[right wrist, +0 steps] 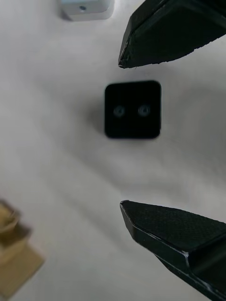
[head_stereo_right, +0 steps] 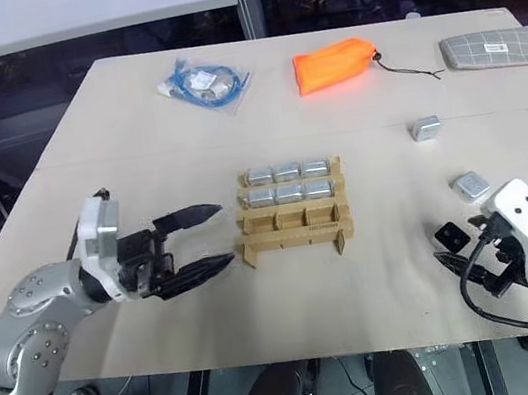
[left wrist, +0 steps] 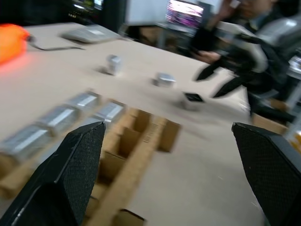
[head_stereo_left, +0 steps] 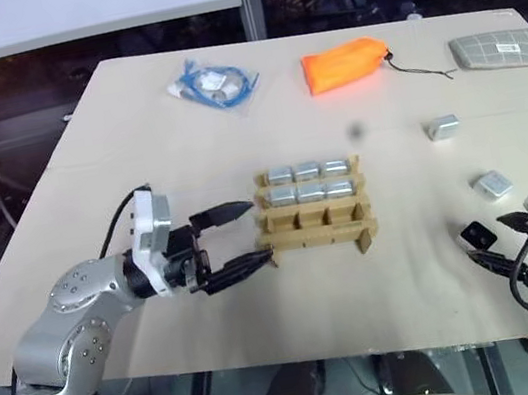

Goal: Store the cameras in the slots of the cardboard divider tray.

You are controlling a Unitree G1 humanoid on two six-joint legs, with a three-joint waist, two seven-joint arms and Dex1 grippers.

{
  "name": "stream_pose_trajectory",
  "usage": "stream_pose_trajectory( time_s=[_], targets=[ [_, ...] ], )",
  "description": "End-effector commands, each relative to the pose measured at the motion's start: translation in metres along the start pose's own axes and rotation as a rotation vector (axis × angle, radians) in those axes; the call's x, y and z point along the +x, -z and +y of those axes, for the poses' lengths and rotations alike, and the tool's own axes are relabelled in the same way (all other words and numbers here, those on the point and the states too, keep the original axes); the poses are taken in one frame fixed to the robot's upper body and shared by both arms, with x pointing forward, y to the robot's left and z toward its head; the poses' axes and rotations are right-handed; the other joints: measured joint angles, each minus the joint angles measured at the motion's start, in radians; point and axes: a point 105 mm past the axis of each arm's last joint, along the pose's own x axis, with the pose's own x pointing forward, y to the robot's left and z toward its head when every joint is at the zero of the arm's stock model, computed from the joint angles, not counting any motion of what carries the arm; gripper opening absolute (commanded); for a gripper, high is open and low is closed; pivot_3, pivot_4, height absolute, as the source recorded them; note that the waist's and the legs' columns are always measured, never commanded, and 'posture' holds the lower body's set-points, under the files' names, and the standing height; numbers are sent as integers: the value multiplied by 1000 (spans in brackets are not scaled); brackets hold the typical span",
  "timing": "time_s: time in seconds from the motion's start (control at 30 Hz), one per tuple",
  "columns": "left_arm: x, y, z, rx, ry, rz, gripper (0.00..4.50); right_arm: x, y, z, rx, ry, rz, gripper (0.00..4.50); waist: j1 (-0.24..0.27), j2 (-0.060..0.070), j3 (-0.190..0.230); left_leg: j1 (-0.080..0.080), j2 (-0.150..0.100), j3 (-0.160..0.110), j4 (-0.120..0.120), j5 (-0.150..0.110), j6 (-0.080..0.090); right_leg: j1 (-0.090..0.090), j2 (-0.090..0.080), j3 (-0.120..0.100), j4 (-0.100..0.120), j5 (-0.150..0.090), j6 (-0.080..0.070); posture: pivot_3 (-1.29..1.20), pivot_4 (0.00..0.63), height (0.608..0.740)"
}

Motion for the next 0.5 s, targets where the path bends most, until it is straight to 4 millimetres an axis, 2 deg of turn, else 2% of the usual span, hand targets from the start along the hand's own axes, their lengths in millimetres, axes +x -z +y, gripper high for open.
stream_pose_trajectory(
  time_s=[0.03, 0.4, 0.5],
  targets=[
    [-4, -6, -10, 47, 55, 20, 4491, 4, 1, -5, -29, 21, -2, 4500, 1, 0, 0, 0, 0, 0, 0, 0, 0, 0, 0, 0, 0, 0, 0, 0, 150, 740],
    [-8, -3, -20, 53, 42, 40, 4491, 16, 14, -15, -36, 27, 37, 4500, 1, 0, 0, 0, 0, -1, 0, 0, 0, 0, 0, 0, 0, 0, 0, 0, 150, 740],
    [-8, -3, -20, 53, 37, 40, 4500, 20, 15, -13, -40, 13, 40, 3568, 2, 0, 0, 0, 0, -1, 0, 0, 0, 0, 0, -1, 0, 0, 0, 0, 150, 740]
  ],
)
